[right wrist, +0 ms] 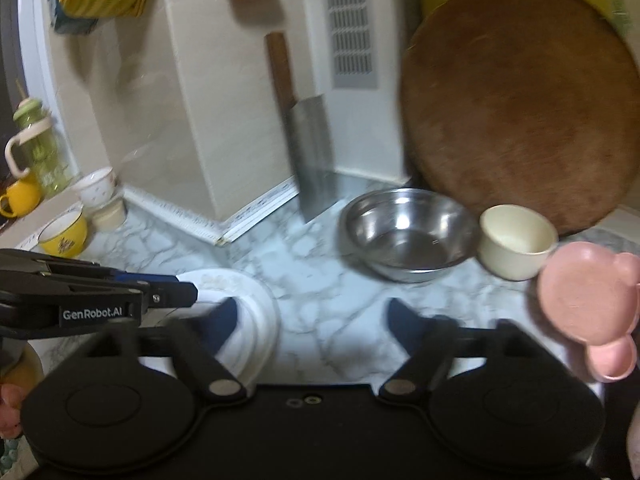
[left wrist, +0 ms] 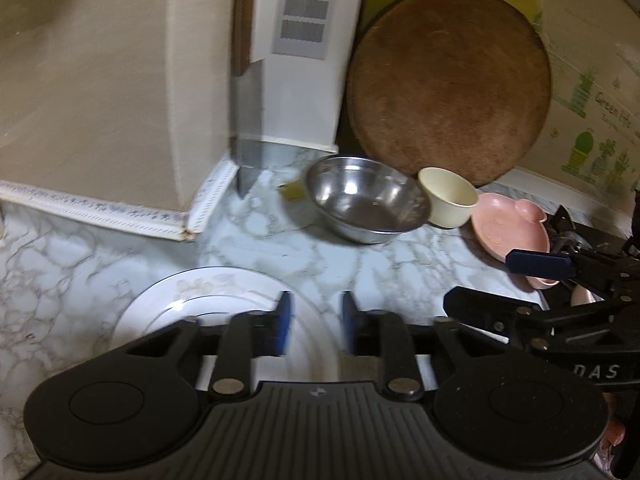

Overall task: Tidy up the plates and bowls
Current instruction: 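Close both grippers on the rim of the pink bear-shaped plate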

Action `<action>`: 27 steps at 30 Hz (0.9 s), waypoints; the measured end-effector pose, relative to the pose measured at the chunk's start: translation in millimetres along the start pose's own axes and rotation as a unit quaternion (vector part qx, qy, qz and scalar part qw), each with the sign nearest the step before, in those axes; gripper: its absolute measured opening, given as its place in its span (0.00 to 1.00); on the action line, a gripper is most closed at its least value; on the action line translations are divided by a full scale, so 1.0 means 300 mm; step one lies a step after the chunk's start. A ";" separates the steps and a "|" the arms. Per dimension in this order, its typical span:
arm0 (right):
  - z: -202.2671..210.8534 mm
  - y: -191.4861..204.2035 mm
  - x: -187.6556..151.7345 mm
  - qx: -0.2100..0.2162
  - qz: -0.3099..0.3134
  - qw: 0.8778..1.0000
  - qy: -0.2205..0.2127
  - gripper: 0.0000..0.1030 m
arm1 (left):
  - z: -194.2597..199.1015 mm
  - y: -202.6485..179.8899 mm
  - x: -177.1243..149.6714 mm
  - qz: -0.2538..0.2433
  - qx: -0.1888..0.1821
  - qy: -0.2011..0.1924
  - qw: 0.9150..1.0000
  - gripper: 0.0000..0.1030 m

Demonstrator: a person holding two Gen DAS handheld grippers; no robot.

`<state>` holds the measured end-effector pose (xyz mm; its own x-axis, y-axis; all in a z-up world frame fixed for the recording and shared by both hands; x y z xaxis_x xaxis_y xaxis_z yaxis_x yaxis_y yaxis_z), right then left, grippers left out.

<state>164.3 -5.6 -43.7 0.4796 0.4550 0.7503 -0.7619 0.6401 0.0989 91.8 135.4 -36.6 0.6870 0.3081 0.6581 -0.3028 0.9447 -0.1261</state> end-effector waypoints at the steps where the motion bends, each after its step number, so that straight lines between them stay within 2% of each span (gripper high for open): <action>1: 0.010 -0.014 -0.005 -0.005 0.000 1.000 -0.001 0.86 | -0.001 -0.014 0.003 -0.001 -0.004 -0.003 1.000 0.55; 2: 0.022 -0.028 -0.009 -0.010 -0.003 1.000 -0.004 0.88 | -0.001 -0.030 0.008 -0.002 -0.009 -0.007 1.000 0.67; 6: 0.064 -0.099 -0.022 -0.026 -0.016 0.999 -0.015 0.93 | -0.013 -0.098 0.030 -0.015 -0.018 -0.013 1.000 0.71; 7: 0.074 -0.119 -0.024 -0.032 -0.020 0.999 -0.016 0.94 | -0.020 -0.115 0.036 -0.016 -0.021 -0.012 1.000 0.76; 12: 0.112 -0.218 -0.033 -0.069 -0.033 0.997 -0.018 1.00 | -0.057 -0.206 0.078 -0.015 -0.042 -0.020 0.999 0.79; 14: 0.123 -0.260 -0.030 -0.087 -0.037 0.995 -0.017 1.00 | -0.073 -0.246 0.096 -0.013 -0.047 -0.029 0.998 0.90; 17: 0.139 -0.331 -0.026 -0.106 -0.047 0.993 -0.017 1.00 | -0.102 -0.308 0.123 -0.014 -0.053 -0.041 0.998 0.99; 27: 0.160 -0.591 0.011 -0.167 -0.070 0.983 -0.006 1.00 | -0.259 -0.525 0.227 -0.048 -0.061 -0.020 0.997 0.99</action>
<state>279.9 -147.3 -27.3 0.5625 0.3421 0.7527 -0.5020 0.8647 -0.0178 237.7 16.3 -29.6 0.6818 0.2139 0.6996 -0.1533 0.9768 -0.1492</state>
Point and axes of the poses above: each gripper's, at about its wrist camera, not at the fingertips, and z roughly against the way its jaws point, y to its left, x to its top, the point moved 5 cm from there along -z, roughly the way its jaws point, and after that the axes turned 7 degrees about y, right-handed, at the moved point
